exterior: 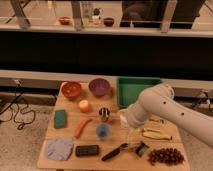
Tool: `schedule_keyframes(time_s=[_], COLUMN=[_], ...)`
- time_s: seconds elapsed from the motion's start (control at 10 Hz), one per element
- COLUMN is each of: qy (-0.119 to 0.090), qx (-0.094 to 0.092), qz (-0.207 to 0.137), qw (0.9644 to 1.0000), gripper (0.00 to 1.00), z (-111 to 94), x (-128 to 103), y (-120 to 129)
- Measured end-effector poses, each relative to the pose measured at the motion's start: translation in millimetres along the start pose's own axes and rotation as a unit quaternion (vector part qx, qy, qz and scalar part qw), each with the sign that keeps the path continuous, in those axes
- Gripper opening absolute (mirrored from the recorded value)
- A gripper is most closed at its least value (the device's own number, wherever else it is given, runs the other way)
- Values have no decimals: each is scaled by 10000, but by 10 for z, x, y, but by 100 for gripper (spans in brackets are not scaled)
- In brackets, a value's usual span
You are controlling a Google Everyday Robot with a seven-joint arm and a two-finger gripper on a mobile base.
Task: Place pepper in tray
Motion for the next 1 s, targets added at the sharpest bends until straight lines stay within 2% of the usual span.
schedule_keyframes(time_s=[0.6,0.8,1.0], qy=[-10,-30,-116], qx=[-33,-144,-221], qz=[-30,-188,-376], qw=[10000,9997,9990], gripper=[80,80,80], z=[29,164,357], x=[-25,-155,-465], y=[-1,39,23])
